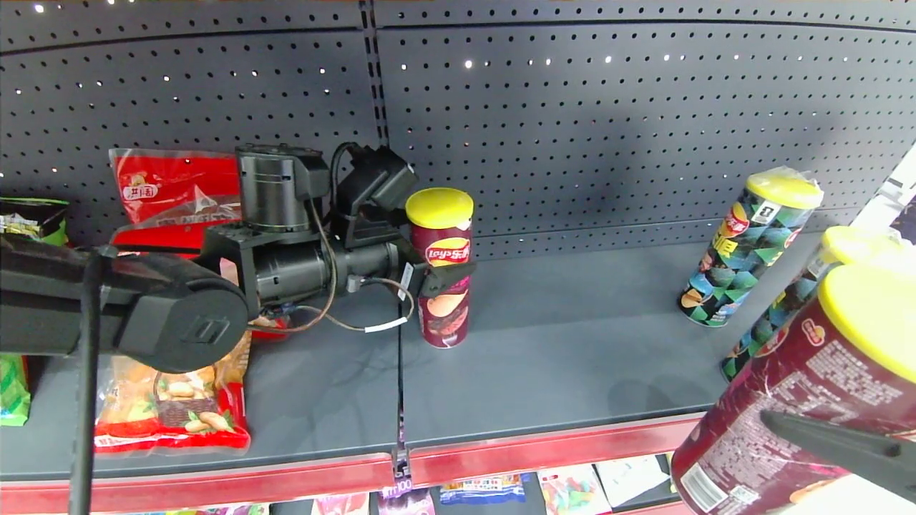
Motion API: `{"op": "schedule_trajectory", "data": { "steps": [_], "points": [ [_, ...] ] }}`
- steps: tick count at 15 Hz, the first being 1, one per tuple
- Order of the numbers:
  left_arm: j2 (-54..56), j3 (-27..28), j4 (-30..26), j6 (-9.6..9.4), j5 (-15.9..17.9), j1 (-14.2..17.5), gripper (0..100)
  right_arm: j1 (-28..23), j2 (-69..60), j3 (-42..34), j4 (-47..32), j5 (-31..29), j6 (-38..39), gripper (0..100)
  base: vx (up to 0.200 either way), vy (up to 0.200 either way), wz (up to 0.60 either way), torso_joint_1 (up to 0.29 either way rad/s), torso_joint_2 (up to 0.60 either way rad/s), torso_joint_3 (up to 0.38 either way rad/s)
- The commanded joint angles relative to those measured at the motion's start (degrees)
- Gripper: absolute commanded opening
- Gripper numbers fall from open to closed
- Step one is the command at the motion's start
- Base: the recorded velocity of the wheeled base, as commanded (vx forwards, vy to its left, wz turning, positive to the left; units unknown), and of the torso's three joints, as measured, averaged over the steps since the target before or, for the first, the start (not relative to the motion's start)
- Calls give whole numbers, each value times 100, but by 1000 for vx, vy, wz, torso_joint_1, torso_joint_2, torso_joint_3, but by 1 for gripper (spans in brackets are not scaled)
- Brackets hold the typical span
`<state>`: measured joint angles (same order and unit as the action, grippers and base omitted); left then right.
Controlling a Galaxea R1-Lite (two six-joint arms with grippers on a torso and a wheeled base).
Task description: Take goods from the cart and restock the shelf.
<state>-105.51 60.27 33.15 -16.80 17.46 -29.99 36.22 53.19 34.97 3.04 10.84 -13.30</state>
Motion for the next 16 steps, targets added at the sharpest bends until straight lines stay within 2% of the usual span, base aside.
{"op": "schedule_trajectory", "data": {
  "steps": [1,2,3,9,11,13,14,15,16],
  "points": [
    [-110,46,8,1,3,-16,100,-62,-1,1,4,6,-6,0,0,0,0,0,0,0],
    [-172,64,8,1,3,-33,100,-89,-1,1,4,6,3,0,0,0,0,0,0,0],
    [-224,73,60,1,3,-33,0,-97,-1,1,4,6,3,0,0,0,0,0,0,0],
    [-233,-68,201,28,74,-42,0,-141,16,1,4,15,3,0,0,0,0,0,0,0],
    [22,-288,201,63,355,-33,0,-141,16,1,4,15,3,0,0,0,0,0,0,0],
    [382,-516,183,274,777,-33,0,-141,16,1,4,15,3,0,0,0,0,0,0,0],
    [479,-569,166,344,856,-33,0,-141,16,1,4,15,3,0,0,0,0,0,0,0],
    [654,-639,157,537,1032,-33,0,-141,16,1,4,15,3,0,0,0,0,0,0,0],
    [725,-666,157,590,1137,-33,0,-141,16,1,4,15,3,0,0,0,0,0,0,0]
  ]
}}
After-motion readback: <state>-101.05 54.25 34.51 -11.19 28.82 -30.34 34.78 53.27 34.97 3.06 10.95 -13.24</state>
